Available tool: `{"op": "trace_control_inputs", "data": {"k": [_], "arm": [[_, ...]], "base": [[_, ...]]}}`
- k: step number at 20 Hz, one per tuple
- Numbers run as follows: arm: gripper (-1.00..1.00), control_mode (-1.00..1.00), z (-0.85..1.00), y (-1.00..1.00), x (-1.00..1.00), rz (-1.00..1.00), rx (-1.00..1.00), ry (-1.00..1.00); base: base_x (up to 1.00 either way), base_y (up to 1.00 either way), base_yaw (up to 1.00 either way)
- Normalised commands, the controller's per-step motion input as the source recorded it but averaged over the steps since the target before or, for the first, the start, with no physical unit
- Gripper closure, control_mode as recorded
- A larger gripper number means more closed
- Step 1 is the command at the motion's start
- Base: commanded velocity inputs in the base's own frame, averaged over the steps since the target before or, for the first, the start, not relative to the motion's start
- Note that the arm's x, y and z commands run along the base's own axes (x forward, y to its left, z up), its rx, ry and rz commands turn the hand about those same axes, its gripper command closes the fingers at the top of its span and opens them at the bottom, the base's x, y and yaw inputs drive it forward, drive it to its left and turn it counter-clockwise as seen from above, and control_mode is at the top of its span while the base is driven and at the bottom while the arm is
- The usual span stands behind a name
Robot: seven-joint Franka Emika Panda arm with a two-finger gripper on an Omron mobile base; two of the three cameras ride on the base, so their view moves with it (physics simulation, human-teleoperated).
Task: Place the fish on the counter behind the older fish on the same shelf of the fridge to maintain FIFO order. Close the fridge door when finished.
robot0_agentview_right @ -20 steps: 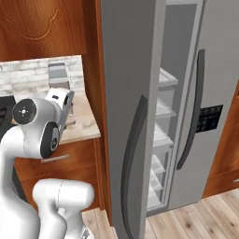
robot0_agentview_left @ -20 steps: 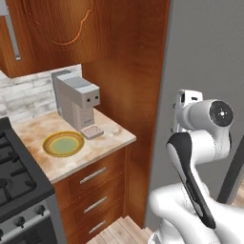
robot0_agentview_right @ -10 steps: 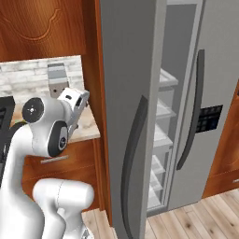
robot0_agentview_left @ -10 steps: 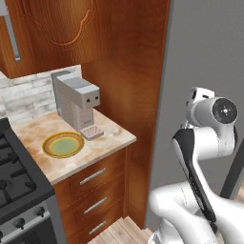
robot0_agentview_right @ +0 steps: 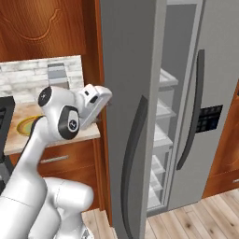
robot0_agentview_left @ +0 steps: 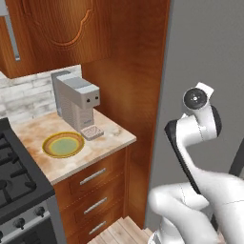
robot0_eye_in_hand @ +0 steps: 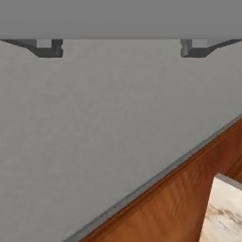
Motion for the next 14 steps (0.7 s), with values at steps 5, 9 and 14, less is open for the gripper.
{"op": "trace_control_inputs", "data": {"k": [5,9,14], "arm": [[-1.0,-1.0,-0.04,-0.8,0.67,-0.26,0.09,0.04],[-1.0,-1.0,0.0,-0.72,0.48,-0.1,0.09,0.0],[-1.0,-1.0,0.0,-0.78,0.29,-0.01,0.12,-0.01]], "base": [[0.0,0.0,0.0],[0.0,0.0,0.0],[0.0,0.0,0.0]]}}
